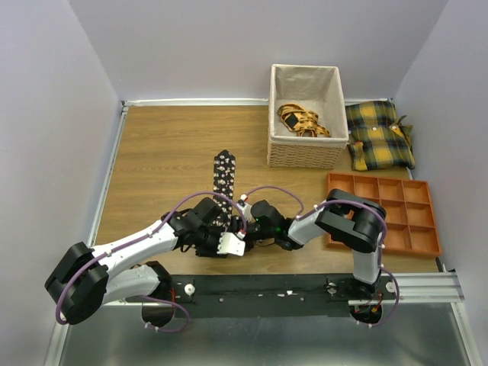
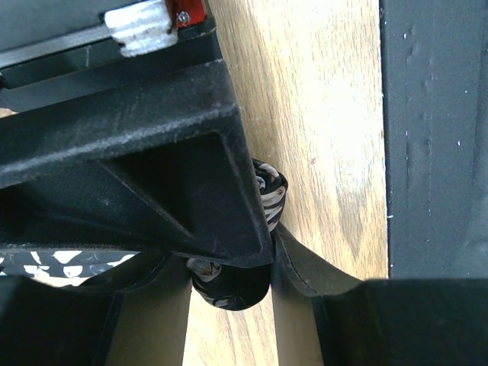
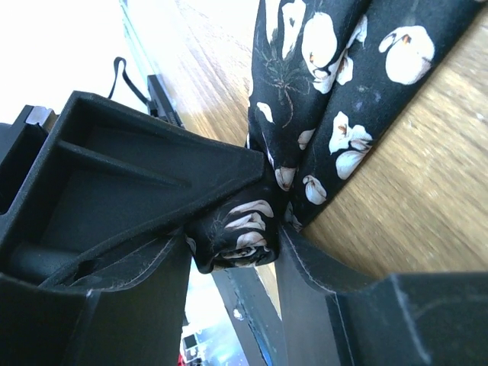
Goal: Roll the ties
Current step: Roll the tie at the center of the board.
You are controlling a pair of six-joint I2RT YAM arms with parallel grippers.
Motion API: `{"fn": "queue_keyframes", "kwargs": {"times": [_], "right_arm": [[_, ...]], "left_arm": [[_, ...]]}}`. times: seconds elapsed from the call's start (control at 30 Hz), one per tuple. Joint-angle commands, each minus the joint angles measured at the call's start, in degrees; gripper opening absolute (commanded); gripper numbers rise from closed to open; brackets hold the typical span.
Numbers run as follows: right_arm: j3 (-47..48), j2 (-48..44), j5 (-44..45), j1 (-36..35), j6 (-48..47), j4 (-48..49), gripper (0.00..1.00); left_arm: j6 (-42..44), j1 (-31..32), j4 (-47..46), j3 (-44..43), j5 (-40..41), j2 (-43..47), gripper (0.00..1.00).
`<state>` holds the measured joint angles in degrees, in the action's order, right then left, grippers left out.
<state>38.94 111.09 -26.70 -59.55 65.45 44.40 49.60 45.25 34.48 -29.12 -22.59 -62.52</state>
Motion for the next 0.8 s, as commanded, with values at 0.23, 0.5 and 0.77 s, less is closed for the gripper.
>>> {"fn": "queue_keyframes", "kwargs": {"times": [0.23,0.5,0.77], "right_arm": [[-1.0,-4.1,9.2,0.7,-8.1,-24.5,0.6],[-3.1,-6.1,9.0,0.8,-8.4,-22.3,0.63],[-10.3,-12.9,11.0,0.7,-11.7,-13.7,0.62]], "left_arm": [[0.1,0.4,5.7,0.8,0.0,-0.7,0.0],[0.0,0.4,6.0,1.0,0.6,-0.8,0.0],[1.3,0.3,7.6,0.1,-2.0,-1.7,0.0]]}}
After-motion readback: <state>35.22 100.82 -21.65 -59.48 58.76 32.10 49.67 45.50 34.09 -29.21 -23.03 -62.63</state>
